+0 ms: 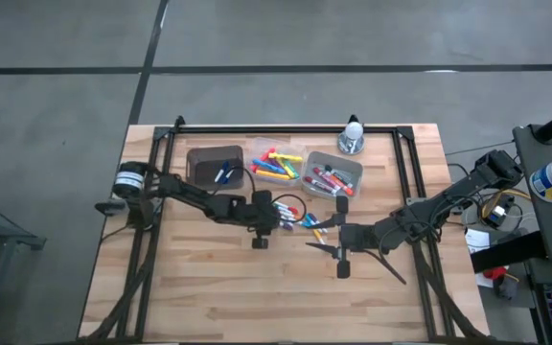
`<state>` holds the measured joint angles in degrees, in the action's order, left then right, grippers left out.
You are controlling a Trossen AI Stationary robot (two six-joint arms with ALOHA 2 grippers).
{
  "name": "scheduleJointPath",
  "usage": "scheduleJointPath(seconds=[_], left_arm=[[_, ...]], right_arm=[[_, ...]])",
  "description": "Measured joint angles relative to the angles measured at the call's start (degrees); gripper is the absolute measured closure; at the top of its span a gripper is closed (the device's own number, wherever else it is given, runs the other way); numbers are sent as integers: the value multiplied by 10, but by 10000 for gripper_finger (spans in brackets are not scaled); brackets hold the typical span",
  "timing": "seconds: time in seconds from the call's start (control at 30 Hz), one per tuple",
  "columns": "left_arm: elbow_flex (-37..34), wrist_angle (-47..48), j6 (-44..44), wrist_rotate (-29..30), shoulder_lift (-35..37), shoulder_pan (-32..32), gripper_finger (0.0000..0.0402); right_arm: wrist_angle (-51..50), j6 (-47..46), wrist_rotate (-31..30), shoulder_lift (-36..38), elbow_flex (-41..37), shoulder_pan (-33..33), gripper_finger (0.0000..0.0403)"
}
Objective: Pick & Place Markers
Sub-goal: Put the purple mini marker into the black bin
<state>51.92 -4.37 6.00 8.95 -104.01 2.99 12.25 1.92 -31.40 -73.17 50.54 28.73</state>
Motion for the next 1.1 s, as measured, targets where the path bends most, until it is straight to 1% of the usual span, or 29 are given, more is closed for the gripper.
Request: scheduleJointPath(seconds=[0.13,0.27,0.33,0.43,0.57,0.63,0.77,0.87,1.1], left_arm=[[0,1,-1,-2,0,-2,282],[0,10,-17,-42,0,-4,284],[0,20,-30,-45,0,-4,292],[1,28,-42,-51,0,-4,320],[1,33,-42,-54,0,-3,374],[1,35,-41,-54,1,-3,387],[2,41,-44,-54,3,-3,380],[8,74,-47,-54,16,-1,379],[10,174,-63,-44,90,0,383]], right_arm=[[0,0,0,0,0,0,236],[0,0,0,0,0,0,236],[0,0,0,0,0,0,236],[0,0,0,0,0,0,236],[0,0,0,0,0,0,236],[0,2,0,0,0,0,236],[0,2,0,0,0,0,236],[0,2,0,0,0,0,236],[0,2,0,0,0,0,236]])
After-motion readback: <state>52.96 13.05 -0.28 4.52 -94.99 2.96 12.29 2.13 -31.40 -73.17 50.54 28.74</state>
